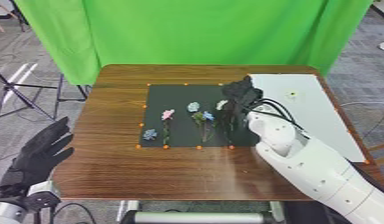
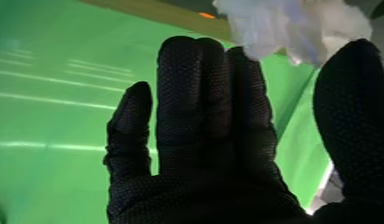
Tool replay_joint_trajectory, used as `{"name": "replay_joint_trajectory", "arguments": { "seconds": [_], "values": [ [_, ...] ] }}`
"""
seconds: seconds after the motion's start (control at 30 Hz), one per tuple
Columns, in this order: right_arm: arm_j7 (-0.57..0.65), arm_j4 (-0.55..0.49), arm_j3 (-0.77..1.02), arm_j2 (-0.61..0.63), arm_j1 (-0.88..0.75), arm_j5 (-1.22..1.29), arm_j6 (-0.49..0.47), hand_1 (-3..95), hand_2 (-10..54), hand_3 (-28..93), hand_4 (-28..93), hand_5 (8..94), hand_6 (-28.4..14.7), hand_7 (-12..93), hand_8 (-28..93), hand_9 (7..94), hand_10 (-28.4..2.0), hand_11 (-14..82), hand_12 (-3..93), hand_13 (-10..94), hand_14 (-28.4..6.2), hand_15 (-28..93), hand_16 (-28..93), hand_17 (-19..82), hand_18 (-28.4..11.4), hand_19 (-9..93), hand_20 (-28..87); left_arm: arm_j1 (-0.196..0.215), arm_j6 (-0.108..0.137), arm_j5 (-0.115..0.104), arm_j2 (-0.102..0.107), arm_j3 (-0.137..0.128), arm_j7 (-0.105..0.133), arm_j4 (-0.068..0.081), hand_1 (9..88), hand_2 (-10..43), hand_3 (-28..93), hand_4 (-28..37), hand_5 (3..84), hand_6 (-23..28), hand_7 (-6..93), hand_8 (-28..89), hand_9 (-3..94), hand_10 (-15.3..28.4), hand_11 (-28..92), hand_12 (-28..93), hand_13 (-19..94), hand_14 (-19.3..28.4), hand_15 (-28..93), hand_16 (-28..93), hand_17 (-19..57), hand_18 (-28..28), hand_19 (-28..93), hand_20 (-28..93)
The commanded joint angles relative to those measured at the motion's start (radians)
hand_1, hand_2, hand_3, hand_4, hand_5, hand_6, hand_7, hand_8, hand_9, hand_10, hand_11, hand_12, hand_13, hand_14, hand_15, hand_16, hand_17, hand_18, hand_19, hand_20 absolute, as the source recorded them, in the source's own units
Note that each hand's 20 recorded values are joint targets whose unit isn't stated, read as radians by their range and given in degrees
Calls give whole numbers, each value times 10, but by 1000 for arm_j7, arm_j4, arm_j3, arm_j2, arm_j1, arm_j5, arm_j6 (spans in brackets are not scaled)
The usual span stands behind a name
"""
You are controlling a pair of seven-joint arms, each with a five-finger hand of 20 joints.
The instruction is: Arrange flowers
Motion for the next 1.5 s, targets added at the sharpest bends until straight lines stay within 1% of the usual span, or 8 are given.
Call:
{"name": "replay_joint_trajectory", "arguments": {
  "seconds": [0.03,0.4,0.6,0.77,0.9,1.13,1.27,1.5],
  "values": [
    [74,-18,72,40,-6,21,-10,223,-95,853,-283,454,3,368,-185,498,-97,347,256,485,-66,611,231,134,-190,719,531,17,-1,-2,-13,-5,5,-4,252,-10,694,-270,214,7,181,-97,159,84,102,203,109,108,134,86,-125,167,337,101],
    [311,77,172,94,-22,140,-15,250,-87,882,-283,253,-68,220,-97,245,-156,110,258,175,-141,127,283,7,-195,501,256,18,-7,5,-30,-6,11,-5,252,-10,693,-269,214,6,180,-97,160,84,102,203,110,108,134,85,-125,167,337,101],
    [257,127,215,101,-41,219,-84,256,-90,879,-282,211,-79,165,-76,211,-152,46,257,201,-158,-12,305,-4,-204,465,179,14,-8,4,-31,-4,15,-3,250,-11,694,-269,214,6,181,-97,160,85,102,204,109,109,133,85,-125,167,337,101],
    [166,173,230,103,-46,245,-124,278,-91,884,-282,207,-77,176,-80,235,-135,67,243,319,-93,66,238,44,-178,440,147,19,-3,-2,-22,-1,20,-2,249,-10,695,-270,214,6,181,-97,160,85,100,204,110,109,133,86,-125,167,337,101],
    [135,190,241,103,-50,268,-152,293,-72,892,-282,239,-67,235,-116,290,-124,115,216,379,-56,123,208,63,-164,451,148,22,-3,-2,-21,-1,22,-3,249,-11,694,-270,214,6,181,-97,161,85,99,204,110,109,134,86,-125,167,336,100],
    [112,203,188,119,-60,233,52,390,-81,869,-282,442,3,373,-199,541,-86,271,194,661,-16,280,255,184,-149,627,254,20,-1,-4,-19,-2,18,-3,248,-9,693,-270,214,6,180,-97,161,85,99,204,110,109,133,85,-125,167,337,101],
    [83,180,194,126,-87,230,110,501,-85,804,-282,589,25,550,-46,765,-57,188,441,810,33,283,408,263,-143,689,350,20,0,-4,-19,-1,16,-4,249,-9,693,-270,214,6,180,-97,161,85,100,205,110,108,133,85,-125,168,337,101],
    [57,93,232,147,-154,248,180,521,-95,824,-283,671,26,553,-43,831,-35,211,488,864,29,367,410,322,-136,712,398,21,0,-3,-21,-2,17,-4,248,-8,694,-270,214,6,180,-97,161,85,99,204,110,109,133,86,-125,168,337,101]
  ]
}}
